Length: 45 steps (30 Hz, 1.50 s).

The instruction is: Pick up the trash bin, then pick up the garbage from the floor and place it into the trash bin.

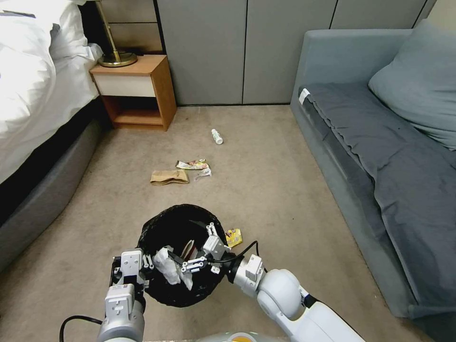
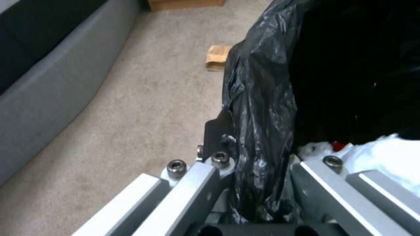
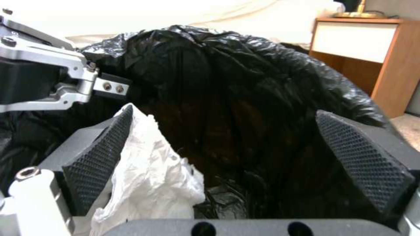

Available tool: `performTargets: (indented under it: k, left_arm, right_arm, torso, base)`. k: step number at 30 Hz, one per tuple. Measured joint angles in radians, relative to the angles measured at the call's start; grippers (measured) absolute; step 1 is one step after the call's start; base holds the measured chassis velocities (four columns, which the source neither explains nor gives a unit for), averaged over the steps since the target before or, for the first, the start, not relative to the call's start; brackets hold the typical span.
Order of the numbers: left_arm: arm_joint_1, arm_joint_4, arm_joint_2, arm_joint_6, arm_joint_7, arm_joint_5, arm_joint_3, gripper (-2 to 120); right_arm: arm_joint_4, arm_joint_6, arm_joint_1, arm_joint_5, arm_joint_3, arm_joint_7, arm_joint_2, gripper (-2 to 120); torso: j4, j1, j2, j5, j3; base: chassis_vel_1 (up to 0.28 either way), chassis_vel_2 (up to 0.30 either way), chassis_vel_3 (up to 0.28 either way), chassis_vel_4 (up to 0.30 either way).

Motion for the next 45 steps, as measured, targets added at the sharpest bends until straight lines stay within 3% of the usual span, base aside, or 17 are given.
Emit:
performTargets:
  k: [7, 11, 15, 21, 25, 41, 45]
  left_arm:
    - [-0.003, 0.000, 0.007, 0.002, 0.000, -0.009, -0.014, 1]
    - [-0.004, 0.000, 0.009, 0.004, 0.000, -0.011, -0.014, 1]
    - [-0.002, -0.006, 0.006, 0.004, 0.000, -0.011, -0.006, 1]
    - [0.004, -0.019, 0.005, 0.003, 0.000, -0.006, 0.004, 1]
    - [0.012, -0.034, 0.004, 0.000, 0.000, -0.003, 0.006, 1]
    - [0.035, -0.064, -0.002, -0.020, 0.003, 0.031, 0.036, 1]
    - [0.022, -0.057, 0.000, -0.018, 0.003, 0.011, 0.018, 1]
  right_arm:
    - [0.088, 0.011, -0.042, -0.013, 0.065, -0.024, -0.054, 100]
    - [0.152, -0.081, -0.074, -0.050, 0.099, 0.001, -0.158, 100]
    - [0.180, -0.164, -0.096, -0.064, 0.110, 0.065, -0.195, 100]
    - [0.222, -0.279, -0.094, -0.064, 0.113, 0.134, -0.202, 100]
    - [0.277, -0.441, -0.071, -0.065, 0.108, 0.170, -0.209, 100]
    - [0.308, -0.706, 0.075, 0.088, 0.061, 0.266, -0.206, 100]
    - [0.340, -0.679, 0.066, 0.118, 0.083, 0.266, -0.227, 100]
  torso:
    - [0.0000, 0.000, 0.000, 0.0001, 0.000]
    - [-0.0001, 0.000, 0.000, -0.0001, 0.000]
    - [-0.0002, 0.000, 0.000, 0.0001, 0.000]
    - [0.0000, 0.000, 0.000, 0.0002, 0.000]
    - [0.0000, 0.000, 0.000, -0.0001, 0.000]
    - [0.0001, 0.000, 0.000, -0.0002, 0.000]
    - [0.0001, 0.000, 0.000, -0.0001, 0.000]
  base:
    - [0.000, 0.000, 0.000, 0.000]
    - [0.000, 0.000, 0.000, 0.000]
    - [0.000, 0.000, 0.000, 0.000]
    - [0.000, 0.000, 0.000, 0.000]
    - [0.000, 0.000, 0.000, 0.000]
    - [0.000, 0.000, 0.000, 0.000]
    - [0.000, 0.000, 0.000, 0.000]
